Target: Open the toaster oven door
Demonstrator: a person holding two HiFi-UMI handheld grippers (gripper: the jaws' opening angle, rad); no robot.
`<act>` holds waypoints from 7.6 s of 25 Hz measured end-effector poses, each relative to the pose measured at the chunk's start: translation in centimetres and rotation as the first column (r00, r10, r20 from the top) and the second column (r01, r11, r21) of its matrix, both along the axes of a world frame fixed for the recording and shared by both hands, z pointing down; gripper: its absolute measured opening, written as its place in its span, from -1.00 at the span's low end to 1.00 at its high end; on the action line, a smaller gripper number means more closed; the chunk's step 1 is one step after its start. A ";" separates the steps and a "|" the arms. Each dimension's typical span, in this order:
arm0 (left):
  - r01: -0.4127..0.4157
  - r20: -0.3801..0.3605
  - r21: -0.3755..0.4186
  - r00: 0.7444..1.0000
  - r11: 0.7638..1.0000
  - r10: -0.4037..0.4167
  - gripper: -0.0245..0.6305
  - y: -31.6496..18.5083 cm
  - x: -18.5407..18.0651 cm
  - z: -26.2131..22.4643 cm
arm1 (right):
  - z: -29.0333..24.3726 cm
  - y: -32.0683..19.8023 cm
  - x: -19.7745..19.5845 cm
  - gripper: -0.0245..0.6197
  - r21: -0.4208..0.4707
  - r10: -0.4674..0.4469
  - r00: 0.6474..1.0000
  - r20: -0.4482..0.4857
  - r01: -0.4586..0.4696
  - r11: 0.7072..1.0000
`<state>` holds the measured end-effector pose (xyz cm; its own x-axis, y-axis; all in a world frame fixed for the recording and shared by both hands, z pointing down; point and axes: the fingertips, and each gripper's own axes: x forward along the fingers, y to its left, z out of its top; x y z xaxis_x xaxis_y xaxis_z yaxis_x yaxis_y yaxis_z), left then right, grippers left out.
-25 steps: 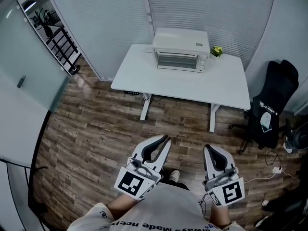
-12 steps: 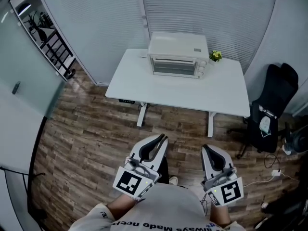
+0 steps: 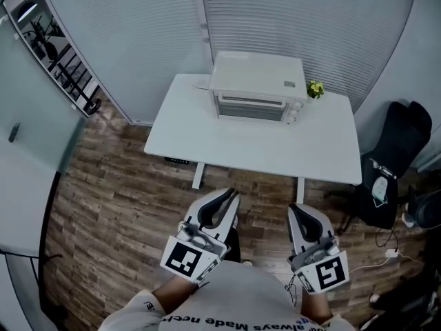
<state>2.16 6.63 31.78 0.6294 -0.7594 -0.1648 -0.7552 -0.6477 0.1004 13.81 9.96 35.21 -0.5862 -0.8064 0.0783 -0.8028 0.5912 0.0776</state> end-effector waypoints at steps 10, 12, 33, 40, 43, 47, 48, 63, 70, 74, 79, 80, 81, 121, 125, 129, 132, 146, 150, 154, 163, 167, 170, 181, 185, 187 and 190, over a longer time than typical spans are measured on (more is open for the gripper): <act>-0.045 -0.013 -0.018 0.999 0.999 0.045 -0.78 -10.7 -1.1 0.1 | -0.1 -10.6 -1.4 -0.90 -0.022 0.040 0.999 -0.023 -0.041 0.999; -0.048 -0.012 -0.020 0.999 0.999 0.048 -0.78 -12.8 -1.6 0.1 | -0.1 -12.7 -1.9 -0.90 -0.025 0.042 0.999 -0.023 -0.043 0.999; -0.082 0.011 -0.072 0.996 0.994 0.083 -0.80 -27.8 -4.9 1.9 | 1.0 -27.5 -5.7 -0.90 -0.046 0.066 0.998 -0.006 -0.066 0.997; -0.071 0.017 -0.104 0.997 0.992 0.073 -0.80 -30.4 -5.9 3.2 | 1.2 -29.9 -7.1 -0.90 -0.044 0.050 0.999 -0.013 -0.050 0.998; -0.070 0.022 -0.126 0.997 0.990 0.073 -0.80 -31.6 -6.0 4.1 | 1.0 -30.3 -7.3 -0.90 -0.039 0.047 0.999 -0.017 -0.048 0.998; -0.057 0.034 -0.185 0.997 0.981 0.065 -0.80 -34.0 -5.6 7.1 | 0.8 -30.5 -6.8 -0.90 -0.035 0.059 0.998 -0.022 -0.060 0.998; -0.053 0.033 -0.208 0.998 0.977 0.061 -0.80 -34.7 -5.5 8.1 | 0.7 -30.5 -6.6 -0.90 -0.034 0.061 0.998 -0.023 -0.062 0.997; 0.098 0.168 -0.430 0.985 0.897 -0.027 -0.59 -43.3 -5.4 18.5 | 0.4 -30.8 -5.0 -0.90 -0.023 0.080 0.997 -0.018 -0.081 0.996; 0.139 0.165 -0.496 0.984 0.857 -0.064 -0.56 -45.0 -5.7 20.6 | 0.6 -30.8 -4.7 -0.90 -0.025 0.076 0.997 -0.012 -0.076 0.997; 0.148 0.167 -0.536 0.984 0.831 -0.067 -0.56 -45.2 -5.6 21.7 | 0.4 -30.8 -4.7 -0.90 -0.025 0.074 0.997 -0.008 -0.074 0.997; 0.120 0.161 -0.544 0.986 0.830 -0.037 -0.60 -45.1 -5.3 21.9 | 0.7 -30.8 -4.5 -0.90 -0.030 0.069 0.998 -0.004 -0.070 0.997; 0.117 0.165 -0.544 0.986 0.831 -0.031 -0.60 -45.1 -5.3 22.0 | 0.8 -30.8 -4.5 -0.90 -0.031 0.068 0.998 -0.002 -0.068 0.997; 0.116 0.168 -0.543 0.985 0.832 -0.027 -0.60 -45.1 -5.2 22.0 | 0.8 -30.9 -4.5 -0.90 -0.032 0.066 0.998 0.000 -0.066 0.997; 0.099 0.217 -0.578 0.976 0.810 0.035 -0.60 -38.1 -5.8 25.2 | 0.1 -30.4 -6.1 -0.90 -0.008 0.035 0.999 0.012 -0.035 0.999; 0.092 0.218 -0.588 0.975 0.804 0.048 -0.60 -37.4 -5.9 25.8 | 0.1 -30.4 -6.4 -0.90 -0.008 0.035 0.999 0.013 -0.035 0.999; 0.093 0.226 -0.598 0.972 0.796 0.056 -0.60 -36.7 -5.9 26.5 | 0.3 -30.4 -6.3 -0.90 -0.012 0.036 0.999 0.013 -0.036 0.999; 0.089 0.224 -0.608 0.973 0.789 0.063 -0.60 -36.2 -5.9 27.0 | 0.3 -30.4 -6.4 -0.90 -0.013 0.036 0.999 0.011 -0.036 0.999; 0.099 0.234 -0.656 0.969 0.748 0.077 -0.61 -33.6 -6.2 29.9 | 0.3 -30.5 -6.9 -0.90 -0.012 0.031 0.999 0.008 -0.031 0.999; 0.102 0.237 -0.663 0.968 0.742 0.079 -0.61 -33.1 -6.3 30.4 | 0.3 -30.5 -7.2 -0.90 -0.016 0.027 1.000 0.006 -0.027 1.000; 0.102 0.253 -0.671 0.963 0.735 0.097 -0.61 -32.6 -6.3 31.3 | 0.2 -30.7 -7.1 -0.90 -0.015 0.028 1.000 0.006 -0.027 1.000; 0.118 0.246 -0.695 0.966 0.709 0.080 -0.62 -31.6 -6.5 32.7 | 0.3 -30.9 -7.2 -0.90 -0.017 0.024 1.000 0.009 -0.024 1.000; 0.120 0.247 -0.704 0.965 0.700 0.083 -0.62 -31.3 -6.4 33.3 | 0.4 -31.0 -7.2 -0.90 -0.019 0.021 1.000 0.008 -0.021 1.000; 0.120 0.247 -0.713 0.965 0.691 0.087 -0.62 -31.1 -6.5 33.8 | 0.4 -31.0 -7.2 -0.90 -0.020 0.019 1.000 0.008 -0.019 1.000; 0.121 0.245 -0.779 0.962 0.616 0.120 -0.63 -29.2 -6.6 37.4 | 0.4 -30.9 -7.3 -0.90 -0.020 0.012 1.000 0.002 -0.012 1.000; 0.126 0.249 -0.795 0.960 0.594 0.130 -0.63 -28.7 -6.8 38.6 | 0.3 -30.8 -7.4 -0.90 -0.017 0.011 1.000 0.001 -0.011 1.000; 0.129 0.250 -0.804 0.959 0.580 0.134 -0.63 -28.5 -6.8 39.2 | 0.3 -30.7 -7.4 -0.90 -0.018 0.011 1.000 -0.001 -0.011 1.000; 0.135 0.255 -0.815 0.957 0.563 0.140 -0.63 -28.1 -6.8 40.1 | 0.3 -30.7 -7.2 -0.90 -0.018 0.015 1.000 -0.004 -0.015 1.000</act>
<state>-4.62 -21.51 71.88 0.5425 -0.4734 0.6940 -0.8356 -0.3890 0.3878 6.62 -20.70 35.50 -0.5735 -0.8137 0.0955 -0.8115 0.5802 0.0704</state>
